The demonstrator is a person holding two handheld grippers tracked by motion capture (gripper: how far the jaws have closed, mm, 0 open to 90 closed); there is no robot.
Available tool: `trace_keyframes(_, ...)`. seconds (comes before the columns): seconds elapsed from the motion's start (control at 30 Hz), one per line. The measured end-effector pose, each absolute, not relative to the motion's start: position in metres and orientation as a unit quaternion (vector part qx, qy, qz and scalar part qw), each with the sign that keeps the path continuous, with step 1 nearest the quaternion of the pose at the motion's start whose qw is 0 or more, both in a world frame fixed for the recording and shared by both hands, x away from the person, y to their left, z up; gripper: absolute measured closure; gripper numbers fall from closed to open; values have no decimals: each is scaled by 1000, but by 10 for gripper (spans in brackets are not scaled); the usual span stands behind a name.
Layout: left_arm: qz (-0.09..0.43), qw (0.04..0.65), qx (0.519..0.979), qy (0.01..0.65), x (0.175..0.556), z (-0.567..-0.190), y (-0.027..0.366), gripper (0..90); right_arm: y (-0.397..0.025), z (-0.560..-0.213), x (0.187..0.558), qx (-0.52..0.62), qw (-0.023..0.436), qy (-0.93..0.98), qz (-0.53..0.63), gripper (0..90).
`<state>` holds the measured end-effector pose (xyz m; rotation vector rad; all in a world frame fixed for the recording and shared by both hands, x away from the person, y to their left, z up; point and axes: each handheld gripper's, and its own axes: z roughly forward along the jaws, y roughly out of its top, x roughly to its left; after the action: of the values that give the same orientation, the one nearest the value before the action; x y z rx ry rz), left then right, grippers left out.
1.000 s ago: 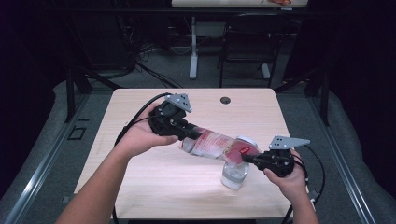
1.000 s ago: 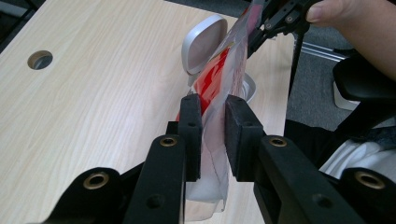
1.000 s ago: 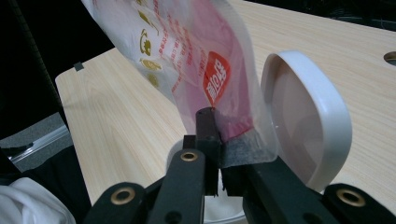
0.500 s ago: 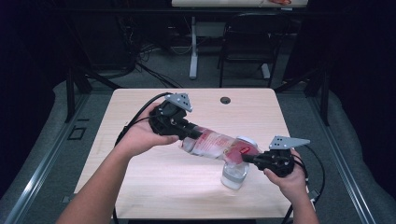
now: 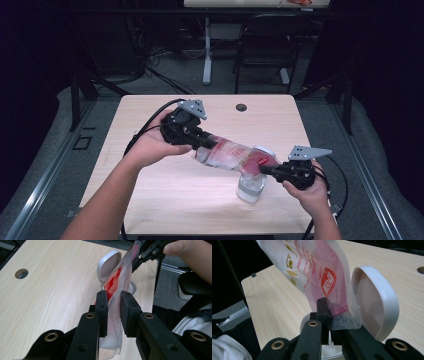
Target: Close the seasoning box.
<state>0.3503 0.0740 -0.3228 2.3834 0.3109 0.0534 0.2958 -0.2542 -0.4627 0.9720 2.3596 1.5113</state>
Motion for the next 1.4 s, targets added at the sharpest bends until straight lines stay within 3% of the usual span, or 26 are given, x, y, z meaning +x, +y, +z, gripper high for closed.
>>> trace_keyframes(1.4,22,362,925,112,349,-319,68,781,-256,-465,295,330,87,793,504,879)
